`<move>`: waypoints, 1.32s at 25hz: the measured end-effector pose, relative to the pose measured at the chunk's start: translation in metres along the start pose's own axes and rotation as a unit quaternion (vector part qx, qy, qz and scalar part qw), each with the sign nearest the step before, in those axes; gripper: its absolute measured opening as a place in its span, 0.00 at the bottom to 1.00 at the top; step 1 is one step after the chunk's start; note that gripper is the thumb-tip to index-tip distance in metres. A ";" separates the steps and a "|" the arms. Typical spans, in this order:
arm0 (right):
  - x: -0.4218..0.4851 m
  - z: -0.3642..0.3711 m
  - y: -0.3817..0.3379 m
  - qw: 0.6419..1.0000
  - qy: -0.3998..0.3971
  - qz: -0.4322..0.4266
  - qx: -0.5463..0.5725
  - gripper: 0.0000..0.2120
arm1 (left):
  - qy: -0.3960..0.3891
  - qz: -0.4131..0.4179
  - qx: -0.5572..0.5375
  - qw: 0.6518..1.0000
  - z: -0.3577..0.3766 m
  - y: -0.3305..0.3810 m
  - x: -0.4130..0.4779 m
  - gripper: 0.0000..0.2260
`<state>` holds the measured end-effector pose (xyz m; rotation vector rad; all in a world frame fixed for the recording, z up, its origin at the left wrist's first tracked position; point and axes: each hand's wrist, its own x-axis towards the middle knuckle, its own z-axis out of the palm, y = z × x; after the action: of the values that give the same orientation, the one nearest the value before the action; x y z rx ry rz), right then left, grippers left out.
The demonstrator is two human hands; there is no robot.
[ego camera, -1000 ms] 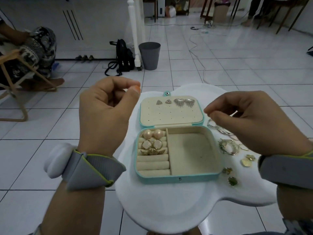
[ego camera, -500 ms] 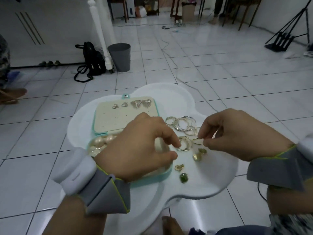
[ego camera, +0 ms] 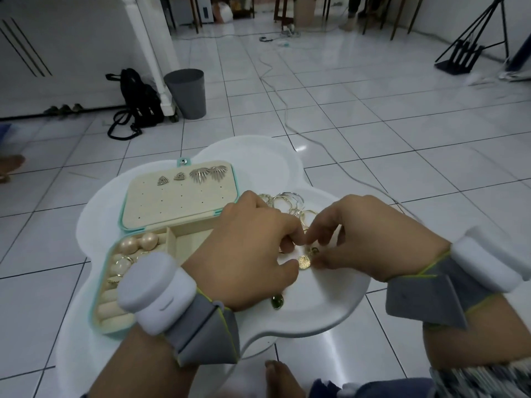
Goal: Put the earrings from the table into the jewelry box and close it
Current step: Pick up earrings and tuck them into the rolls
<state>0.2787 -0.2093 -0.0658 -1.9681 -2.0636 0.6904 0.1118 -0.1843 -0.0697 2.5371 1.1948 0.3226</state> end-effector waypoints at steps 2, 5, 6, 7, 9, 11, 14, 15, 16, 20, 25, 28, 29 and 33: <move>0.001 0.000 0.001 1.000 0.003 -0.002 0.004 0.07 | -0.004 -0.009 0.002 1.000 -0.001 -0.004 0.001 0.11; 0.001 0.001 0.004 1.000 0.017 -0.003 0.008 0.06 | 0.000 -0.011 -0.002 1.000 -0.003 -0.005 0.001 0.10; 0.001 0.001 0.005 1.000 0.024 -0.002 0.011 0.06 | 0.002 -0.012 -0.002 1.000 -0.004 -0.006 0.001 0.09; 0.000 0.001 0.005 0.999 0.030 0.000 0.014 0.07 | 0.006 -0.013 -0.005 1.000 -0.005 -0.007 0.001 0.09; -0.001 0.000 0.005 0.999 0.040 0.001 0.016 0.07 | 0.012 -0.018 -0.013 1.000 -0.010 -0.011 0.000 0.09; -0.003 -0.002 0.005 0.998 0.052 0.003 0.019 0.06 | 0.005 -0.019 -0.014 1.000 -0.016 -0.014 -0.002 0.09; -0.003 -0.004 0.006 0.996 0.074 0.000 0.047 0.04 | -0.046 -0.041 -0.028 0.998 -0.026 -0.009 -0.010 0.09; -0.004 -0.004 0.006 0.995 0.079 -0.001 0.061 0.04 | -0.065 -0.047 -0.023 0.997 -0.027 -0.006 -0.013 0.11; -0.004 -0.004 0.005 0.994 0.081 -0.002 0.071 0.03 | -0.082 -0.044 -0.008 0.996 -0.026 -0.004 -0.015 0.12; -0.002 -0.002 0.004 0.993 0.088 -0.007 0.075 0.03 | -0.110 0.004 0.080 0.991 -0.015 -0.003 -0.013 0.11; -0.001 -0.001 0.001 0.993 0.095 -0.014 0.074 0.02 | -0.077 0.005 0.094 0.993 -0.004 -0.005 -0.008 0.08; -0.002 -0.002 0.000 0.989 0.096 -0.025 0.107 0.03 | -0.019 -0.001 0.055 0.998 0.000 -0.005 -0.006 0.07; -0.002 -0.003 0.000 0.987 0.093 -0.030 0.129 0.03 | 0.013 -0.005 0.023 1.000 -0.001 -0.006 -0.005 0.07; -0.003 -0.010 -0.003 0.943 0.073 -0.065 0.318 0.04 | 0.123 -0.055 -0.211 0.968 -0.013 -0.007 -0.002 0.07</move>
<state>0.2810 -0.2105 -0.0555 -1.4518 -1.5888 0.9933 0.1012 -0.1787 -0.0605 2.0977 1.1946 0.7923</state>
